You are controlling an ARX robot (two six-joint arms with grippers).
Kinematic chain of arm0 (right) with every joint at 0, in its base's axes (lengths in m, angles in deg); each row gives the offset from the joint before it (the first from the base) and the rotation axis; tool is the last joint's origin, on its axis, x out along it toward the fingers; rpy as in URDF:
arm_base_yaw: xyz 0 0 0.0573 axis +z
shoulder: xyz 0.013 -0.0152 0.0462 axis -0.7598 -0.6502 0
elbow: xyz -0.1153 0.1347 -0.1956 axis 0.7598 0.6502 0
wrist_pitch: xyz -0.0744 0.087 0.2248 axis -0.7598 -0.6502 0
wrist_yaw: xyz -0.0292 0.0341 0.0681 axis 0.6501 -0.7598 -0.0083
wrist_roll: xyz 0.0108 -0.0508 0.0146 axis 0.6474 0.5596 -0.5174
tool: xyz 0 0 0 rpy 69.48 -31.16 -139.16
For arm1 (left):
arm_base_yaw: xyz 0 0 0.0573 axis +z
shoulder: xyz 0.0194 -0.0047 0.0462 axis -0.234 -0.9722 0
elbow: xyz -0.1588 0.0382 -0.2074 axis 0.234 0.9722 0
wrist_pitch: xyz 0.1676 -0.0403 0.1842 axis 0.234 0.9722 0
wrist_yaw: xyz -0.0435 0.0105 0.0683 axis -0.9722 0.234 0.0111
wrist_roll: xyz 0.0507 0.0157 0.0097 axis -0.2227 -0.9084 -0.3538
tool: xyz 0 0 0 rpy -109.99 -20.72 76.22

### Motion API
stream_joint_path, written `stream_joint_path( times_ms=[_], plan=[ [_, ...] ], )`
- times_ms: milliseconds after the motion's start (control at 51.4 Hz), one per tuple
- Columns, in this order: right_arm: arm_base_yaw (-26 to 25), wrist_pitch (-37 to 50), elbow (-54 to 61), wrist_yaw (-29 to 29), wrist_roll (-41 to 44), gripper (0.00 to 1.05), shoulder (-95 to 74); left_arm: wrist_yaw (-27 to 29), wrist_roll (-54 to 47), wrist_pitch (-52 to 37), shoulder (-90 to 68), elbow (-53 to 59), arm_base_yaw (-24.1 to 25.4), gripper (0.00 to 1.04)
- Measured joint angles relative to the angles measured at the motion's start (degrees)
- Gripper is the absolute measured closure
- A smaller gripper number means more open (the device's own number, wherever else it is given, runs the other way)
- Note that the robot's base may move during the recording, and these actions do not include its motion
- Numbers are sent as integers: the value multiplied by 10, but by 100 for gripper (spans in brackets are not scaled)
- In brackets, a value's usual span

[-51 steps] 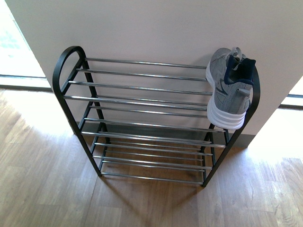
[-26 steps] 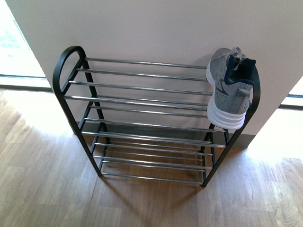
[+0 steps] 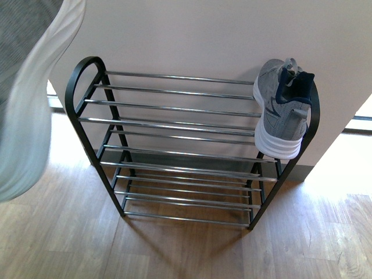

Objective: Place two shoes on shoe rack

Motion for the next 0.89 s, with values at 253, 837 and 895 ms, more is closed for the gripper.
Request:
stream_joint_path(
  times_ms=[253, 837, 895],
  plan=[
    [0, 0, 0, 0, 0, 9, 0, -44, 33, -54, -274, -142, -48, 103],
    [0, 0, 0, 0, 0, 9, 0, -118, 21, -17, -580, -433, -94, 103],
    [0, 0, 0, 0, 0, 9, 0, -125, 22, -10, -597, -455, -98, 103]
  ],
)
